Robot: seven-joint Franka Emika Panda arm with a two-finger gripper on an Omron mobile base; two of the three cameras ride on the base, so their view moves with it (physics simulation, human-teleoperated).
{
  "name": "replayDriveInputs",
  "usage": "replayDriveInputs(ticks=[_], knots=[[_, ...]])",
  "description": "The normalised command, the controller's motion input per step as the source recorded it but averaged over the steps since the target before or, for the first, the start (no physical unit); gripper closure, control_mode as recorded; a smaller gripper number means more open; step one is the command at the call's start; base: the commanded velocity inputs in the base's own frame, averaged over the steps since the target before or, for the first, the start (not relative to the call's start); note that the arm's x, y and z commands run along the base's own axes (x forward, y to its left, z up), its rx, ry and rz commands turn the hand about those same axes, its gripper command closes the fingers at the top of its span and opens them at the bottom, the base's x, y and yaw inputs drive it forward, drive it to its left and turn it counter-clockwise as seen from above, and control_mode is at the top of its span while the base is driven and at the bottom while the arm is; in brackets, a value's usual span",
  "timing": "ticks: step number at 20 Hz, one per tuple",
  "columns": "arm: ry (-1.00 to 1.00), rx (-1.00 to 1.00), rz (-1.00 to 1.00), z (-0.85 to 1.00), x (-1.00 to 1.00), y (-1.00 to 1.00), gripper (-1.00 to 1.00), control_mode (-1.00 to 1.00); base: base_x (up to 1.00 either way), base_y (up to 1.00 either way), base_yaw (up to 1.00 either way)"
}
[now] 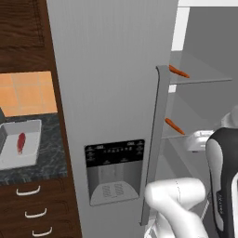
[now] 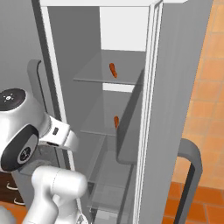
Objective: Place one carrot and one steak in each tupperware on the nearby counter, to pack two identical lunches.
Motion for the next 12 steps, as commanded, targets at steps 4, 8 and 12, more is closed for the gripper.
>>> replayDriveInputs(ticks=[4, 8, 12], knots=[[0.02, -0.01, 0.07, 0.08, 0.61, -0.40, -1.00, -1.00, 0.00, 0.00, 0.00], [-0.01, -0.06, 0.12, 0.00, 0.73, -0.35, -1.00, -1.00, 0.00, 0.00, 0.00], [0.00, -0.02, 0.12, -0.04, 0.93, -0.34, -1.00, -1.00, 0.00, 0.00, 0.00]])
